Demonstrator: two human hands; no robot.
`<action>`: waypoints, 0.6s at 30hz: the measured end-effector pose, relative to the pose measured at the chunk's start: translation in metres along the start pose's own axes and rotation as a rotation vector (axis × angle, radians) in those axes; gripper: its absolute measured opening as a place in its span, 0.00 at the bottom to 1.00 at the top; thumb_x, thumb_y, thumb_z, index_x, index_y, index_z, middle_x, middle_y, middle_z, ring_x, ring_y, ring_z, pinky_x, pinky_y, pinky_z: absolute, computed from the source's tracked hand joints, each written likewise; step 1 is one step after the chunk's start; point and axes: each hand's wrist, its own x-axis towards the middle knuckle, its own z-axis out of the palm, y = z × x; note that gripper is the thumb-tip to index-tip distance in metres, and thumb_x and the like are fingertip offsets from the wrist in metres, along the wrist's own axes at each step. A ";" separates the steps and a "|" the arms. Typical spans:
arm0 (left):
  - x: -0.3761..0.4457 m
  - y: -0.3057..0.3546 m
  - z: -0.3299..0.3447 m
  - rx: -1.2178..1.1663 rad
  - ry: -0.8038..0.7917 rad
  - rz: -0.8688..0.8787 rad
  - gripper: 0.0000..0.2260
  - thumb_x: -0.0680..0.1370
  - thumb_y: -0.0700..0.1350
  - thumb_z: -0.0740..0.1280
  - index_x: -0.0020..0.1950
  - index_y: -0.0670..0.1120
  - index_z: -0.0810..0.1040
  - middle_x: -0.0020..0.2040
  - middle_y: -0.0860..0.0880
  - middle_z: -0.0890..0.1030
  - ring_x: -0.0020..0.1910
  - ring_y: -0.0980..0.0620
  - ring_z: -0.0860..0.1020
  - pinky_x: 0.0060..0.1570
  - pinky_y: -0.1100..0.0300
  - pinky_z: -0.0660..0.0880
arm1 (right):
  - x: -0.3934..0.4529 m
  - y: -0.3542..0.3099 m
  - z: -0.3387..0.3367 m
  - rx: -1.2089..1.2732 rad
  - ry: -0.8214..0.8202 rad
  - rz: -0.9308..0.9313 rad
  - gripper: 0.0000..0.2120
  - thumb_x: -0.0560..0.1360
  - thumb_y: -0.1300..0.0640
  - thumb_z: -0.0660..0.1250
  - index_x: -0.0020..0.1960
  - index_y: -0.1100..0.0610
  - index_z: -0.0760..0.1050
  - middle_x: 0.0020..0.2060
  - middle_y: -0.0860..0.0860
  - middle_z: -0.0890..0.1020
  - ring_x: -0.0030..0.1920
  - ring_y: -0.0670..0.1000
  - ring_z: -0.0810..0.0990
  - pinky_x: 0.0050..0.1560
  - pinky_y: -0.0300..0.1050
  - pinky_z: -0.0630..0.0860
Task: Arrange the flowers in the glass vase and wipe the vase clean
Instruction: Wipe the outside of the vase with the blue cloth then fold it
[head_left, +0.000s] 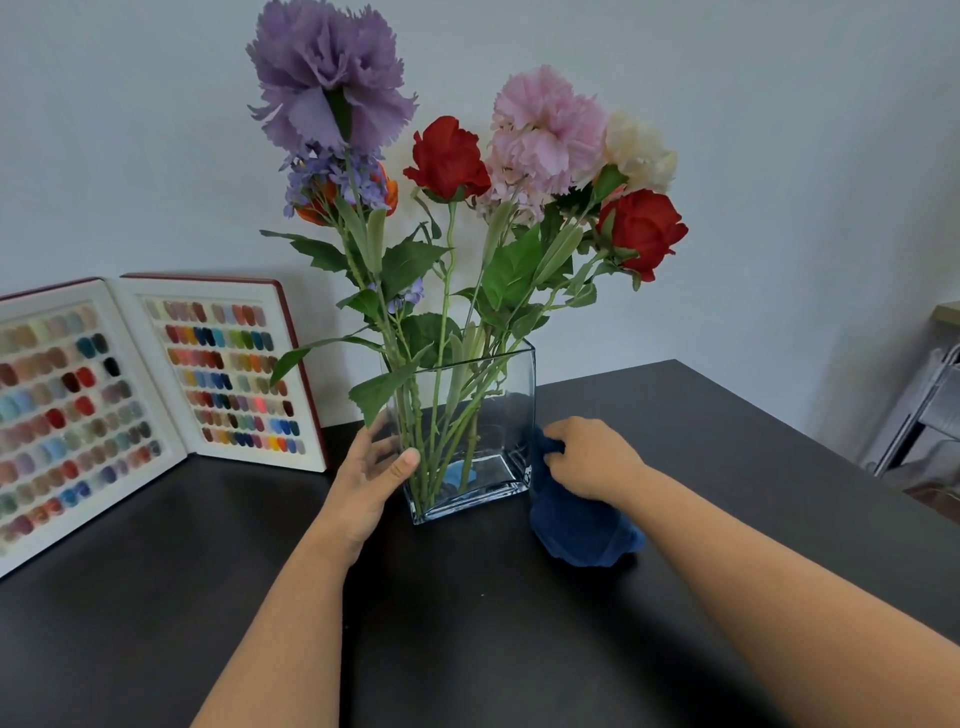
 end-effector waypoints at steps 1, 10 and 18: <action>0.000 -0.001 0.000 -0.002 0.000 0.000 0.36 0.70 0.54 0.73 0.75 0.57 0.64 0.65 0.44 0.78 0.64 0.52 0.76 0.57 0.63 0.70 | -0.002 0.001 0.003 -0.028 -0.036 0.006 0.07 0.72 0.63 0.60 0.35 0.59 0.66 0.33 0.53 0.74 0.34 0.54 0.72 0.32 0.45 0.68; 0.002 0.000 -0.002 0.023 0.012 -0.012 0.45 0.61 0.66 0.77 0.75 0.59 0.64 0.66 0.45 0.77 0.66 0.51 0.76 0.61 0.59 0.69 | -0.014 -0.010 0.008 -0.115 -0.137 0.022 0.12 0.70 0.61 0.61 0.31 0.56 0.61 0.29 0.50 0.70 0.30 0.51 0.68 0.30 0.43 0.65; -0.001 0.000 -0.001 -0.003 0.015 -0.006 0.37 0.68 0.56 0.75 0.75 0.56 0.65 0.66 0.45 0.77 0.66 0.51 0.75 0.67 0.55 0.67 | -0.033 -0.027 -0.025 -0.026 0.116 -0.089 0.05 0.71 0.57 0.61 0.36 0.53 0.72 0.33 0.50 0.79 0.37 0.54 0.78 0.33 0.44 0.70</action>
